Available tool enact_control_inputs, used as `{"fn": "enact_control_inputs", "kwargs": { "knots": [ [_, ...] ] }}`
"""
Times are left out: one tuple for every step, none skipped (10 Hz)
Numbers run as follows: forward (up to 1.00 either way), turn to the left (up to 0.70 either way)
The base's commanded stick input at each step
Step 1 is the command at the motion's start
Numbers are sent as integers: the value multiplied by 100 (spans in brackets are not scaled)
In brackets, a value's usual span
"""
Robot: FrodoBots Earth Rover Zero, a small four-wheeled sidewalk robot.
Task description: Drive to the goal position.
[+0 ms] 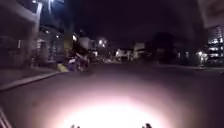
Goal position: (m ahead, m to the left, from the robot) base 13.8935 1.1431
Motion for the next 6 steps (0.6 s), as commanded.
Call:
{"fn": "enact_control_inputs", "kwargs": {
  "knots": [
    [85,0],
    [85,0],
    [85,0],
    [85,0],
    [85,0],
    [85,-18]
  ]
}}
